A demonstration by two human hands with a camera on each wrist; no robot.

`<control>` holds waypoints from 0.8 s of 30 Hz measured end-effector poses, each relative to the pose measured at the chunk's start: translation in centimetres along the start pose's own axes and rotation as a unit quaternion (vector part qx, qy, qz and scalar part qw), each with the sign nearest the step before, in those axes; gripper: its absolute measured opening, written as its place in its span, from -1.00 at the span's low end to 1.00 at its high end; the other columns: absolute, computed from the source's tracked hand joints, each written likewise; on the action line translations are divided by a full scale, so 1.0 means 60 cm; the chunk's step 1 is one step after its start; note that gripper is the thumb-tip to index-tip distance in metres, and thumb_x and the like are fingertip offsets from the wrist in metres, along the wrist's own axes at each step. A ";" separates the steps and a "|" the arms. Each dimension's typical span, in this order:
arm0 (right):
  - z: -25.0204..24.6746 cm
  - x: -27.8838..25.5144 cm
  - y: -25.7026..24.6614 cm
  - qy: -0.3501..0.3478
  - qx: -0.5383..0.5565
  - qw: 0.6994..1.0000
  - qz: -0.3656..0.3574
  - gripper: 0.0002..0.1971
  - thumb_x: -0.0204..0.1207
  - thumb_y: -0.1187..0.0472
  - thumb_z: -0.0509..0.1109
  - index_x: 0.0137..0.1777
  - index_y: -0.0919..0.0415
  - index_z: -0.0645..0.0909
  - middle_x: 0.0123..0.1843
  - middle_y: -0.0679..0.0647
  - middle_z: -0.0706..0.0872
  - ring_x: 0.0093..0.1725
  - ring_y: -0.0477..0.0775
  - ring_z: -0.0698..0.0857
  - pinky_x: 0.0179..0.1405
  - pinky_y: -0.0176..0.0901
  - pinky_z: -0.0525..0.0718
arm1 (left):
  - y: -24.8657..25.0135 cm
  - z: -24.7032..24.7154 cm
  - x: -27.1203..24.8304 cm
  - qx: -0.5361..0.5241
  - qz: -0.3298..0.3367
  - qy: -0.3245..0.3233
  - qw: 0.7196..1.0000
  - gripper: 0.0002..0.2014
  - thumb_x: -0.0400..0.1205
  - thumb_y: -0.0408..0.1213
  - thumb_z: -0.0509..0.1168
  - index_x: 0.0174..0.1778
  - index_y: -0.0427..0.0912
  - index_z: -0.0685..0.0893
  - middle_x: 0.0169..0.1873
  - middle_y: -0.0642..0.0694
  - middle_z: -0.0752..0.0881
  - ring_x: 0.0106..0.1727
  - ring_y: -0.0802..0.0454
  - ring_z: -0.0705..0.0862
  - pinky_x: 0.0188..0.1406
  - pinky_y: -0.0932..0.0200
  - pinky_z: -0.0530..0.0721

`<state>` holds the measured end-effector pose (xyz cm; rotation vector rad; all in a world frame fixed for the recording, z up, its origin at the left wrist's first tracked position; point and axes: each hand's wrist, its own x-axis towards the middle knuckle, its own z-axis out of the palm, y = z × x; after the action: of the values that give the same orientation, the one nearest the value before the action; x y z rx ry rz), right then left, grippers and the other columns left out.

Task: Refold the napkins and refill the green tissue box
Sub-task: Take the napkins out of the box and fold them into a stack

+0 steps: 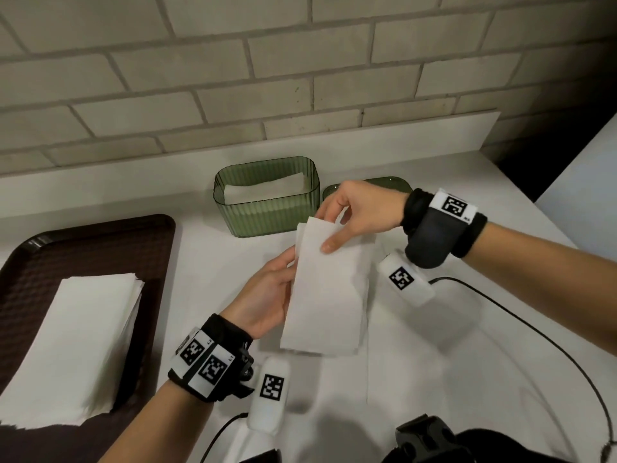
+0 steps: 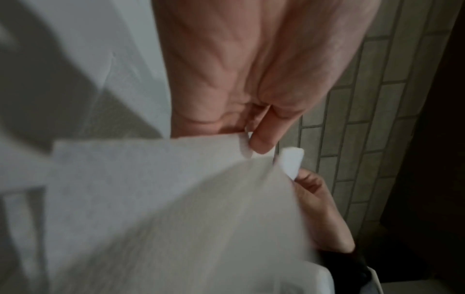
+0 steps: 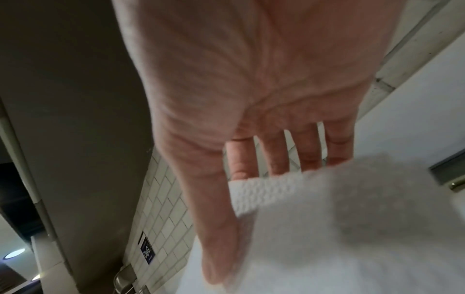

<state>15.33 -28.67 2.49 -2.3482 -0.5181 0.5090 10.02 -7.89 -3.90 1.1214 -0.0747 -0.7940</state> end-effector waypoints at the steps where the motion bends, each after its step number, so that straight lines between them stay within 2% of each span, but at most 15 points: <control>1: 0.003 0.006 0.001 0.005 0.003 1.000 0.009 -0.77 0.25 0.06 0.71 -0.14 0.10 0.86 0.00 0.00 0.84 -0.01 0.05 0.79 0.04 -0.08 0.75 | 0.000 0.000 0.000 -0.001 0.002 0.007 1.000 -0.61 0.74 -0.41 0.11 0.45 -0.08 0.58 0.31 -0.19 0.71 0.23 -0.12 0.73 0.21 -0.04 0.69; 3: 0.007 0.013 0.004 0.015 0.000 1.000 0.021 -0.75 0.24 0.06 0.71 -0.14 0.15 0.85 -0.11 0.09 0.86 -0.07 0.18 0.80 -0.01 0.12 0.77 | 0.001 0.001 -0.001 -0.006 0.005 0.024 1.000 -0.66 0.77 -0.23 0.10 0.44 -0.11 0.60 0.35 -0.22 0.68 0.27 -0.14 0.70 0.24 -0.05 0.67; 5: 0.010 0.018 0.007 0.018 0.001 1.000 0.023 -0.75 0.24 0.08 0.71 -0.14 0.18 0.85 -0.14 0.10 0.86 -0.09 0.19 0.80 -0.04 0.13 0.78 | 0.001 0.002 -0.003 -0.004 0.002 0.027 1.000 -0.58 0.78 -0.06 0.03 0.43 -0.16 0.59 0.34 -0.23 0.68 0.29 -0.14 0.70 0.22 -0.04 0.72; 6: 0.011 0.020 0.008 0.020 0.003 1.000 0.023 -0.76 0.24 0.08 0.72 -0.15 0.18 0.85 -0.15 0.10 0.86 -0.10 0.19 0.81 -0.06 0.12 0.78 | 0.001 0.003 -0.004 0.003 0.005 0.024 1.000 -0.58 0.78 -0.06 0.02 0.43 -0.18 0.57 0.32 -0.23 0.69 0.27 -0.14 0.71 0.18 -0.02 0.74; 8: 0.015 0.023 0.009 0.030 0.006 0.999 0.021 -0.78 0.21 0.07 0.72 -0.21 0.15 0.85 -0.20 0.11 0.85 -0.18 0.16 0.80 -0.13 0.09 0.75 | 0.001 0.002 -0.003 0.027 0.023 0.016 0.999 -0.66 0.76 -0.26 0.12 0.44 -0.19 0.55 0.28 -0.24 0.72 0.21 -0.14 0.74 0.09 0.02 0.76; 10: 0.020 0.029 0.012 0.045 0.010 0.999 0.016 -0.80 0.18 0.05 0.74 -0.32 0.10 0.81 -0.30 0.06 0.82 -0.32 0.06 0.70 -0.24 0.01 0.71 | 0.000 -0.003 0.001 0.060 0.040 0.020 0.997 -0.61 0.70 -0.47 0.19 0.46 -0.18 0.52 0.29 -0.25 0.71 0.20 -0.15 0.74 0.11 0.01 0.75; 11: 0.022 0.032 0.013 0.055 0.014 0.998 0.015 -0.80 0.16 0.06 0.75 -0.38 0.06 0.77 -0.36 0.00 0.77 -0.37 -0.04 0.64 -0.30 -0.05 0.65 | 0.000 -0.005 0.002 0.079 0.047 0.021 0.996 -0.57 0.68 -0.52 0.21 0.47 -0.17 0.50 0.31 -0.24 0.69 0.23 -0.15 0.72 0.15 0.02 0.74; 14: 0.019 0.041 0.014 0.098 0.049 0.994 0.008 -0.71 0.15 0.15 0.76 -0.37 0.03 0.64 -0.47 -0.20 0.64 -0.47 -0.22 0.54 -0.37 -0.32 0.54 | 0.004 -0.012 0.003 0.159 0.067 0.030 0.984 -0.48 0.63 -0.53 0.31 0.51 -0.14 0.46 0.32 -0.18 0.70 0.30 -0.07 0.70 0.21 0.10 0.70; 15: 0.011 0.044 0.013 0.117 0.079 0.990 0.005 -0.69 0.17 0.20 0.76 -0.31 0.06 0.62 -0.45 -0.18 0.67 -0.46 -0.20 0.58 -0.36 -0.32 0.56 | 0.008 -0.017 0.002 0.188 0.066 0.027 0.979 -0.44 0.60 -0.53 0.36 0.51 -0.13 0.45 0.32 -0.15 0.70 0.32 -0.05 0.69 0.24 0.08 0.69; 17: -0.011 0.055 0.014 0.174 0.142 0.974 0.001 -0.65 0.22 0.27 0.73 -0.17 0.11 0.59 -0.36 0.04 0.72 -0.43 -0.09 0.65 -0.35 -0.27 0.63 | 0.023 -0.032 -0.001 0.223 0.049 0.039 0.973 -0.40 0.53 -0.50 0.45 0.48 -0.10 0.46 0.27 -0.11 0.73 0.24 -0.08 0.74 0.21 -0.03 0.71; 18: -0.024 0.062 0.014 0.211 0.164 0.964 -0.003 -0.63 0.23 0.27 0.72 -0.12 0.11 0.57 -0.32 0.09 0.71 -0.42 -0.09 0.66 -0.36 -0.26 0.64 | 0.037 -0.041 -0.002 0.230 0.042 0.063 0.970 -0.40 0.50 -0.48 0.49 0.43 -0.08 0.48 0.21 -0.11 0.76 0.13 -0.09 0.78 0.09 -0.05 0.75; 20: -0.048 0.082 0.015 0.278 0.186 0.942 -0.014 -0.63 0.26 0.26 0.70 -0.10 0.08 0.55 -0.23 0.11 0.68 -0.35 -0.07 0.65 -0.35 -0.27 0.62 | 0.075 -0.058 -0.001 0.242 0.061 0.131 0.959 -0.46 0.45 -0.47 0.52 0.30 -0.09 0.51 0.07 -0.14 0.79 -0.14 -0.05 0.80 -0.18 0.05 0.78; 22: -0.067 0.103 0.017 0.316 0.207 0.926 -0.013 -0.66 0.30 0.29 0.67 -0.14 0.05 0.53 -0.29 0.05 0.64 -0.35 -0.07 0.62 -0.35 -0.30 0.59 | 0.127 -0.079 0.012 0.246 0.134 0.209 0.937 -0.49 0.45 -0.52 0.50 0.23 -0.12 0.47 -0.04 -0.18 0.79 -0.28 0.05 0.79 -0.32 0.16 0.79; 24: -0.079 0.128 0.020 0.337 0.217 0.916 -0.019 -0.69 0.32 0.32 0.63 -0.22 0.03 0.52 -0.44 -0.01 0.59 -0.41 -0.02 0.55 -0.31 -0.27 0.59 | 0.184 -0.103 0.032 0.262 0.234 0.278 0.894 -0.46 0.47 -0.57 0.48 0.23 -0.10 0.40 -0.16 -0.17 0.75 -0.36 0.13 0.76 -0.37 0.17 0.77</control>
<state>24.39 -28.29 3.33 -1.9069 -0.1022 -0.2066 19.96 -2.10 1.72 1.7242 -0.0746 0.0142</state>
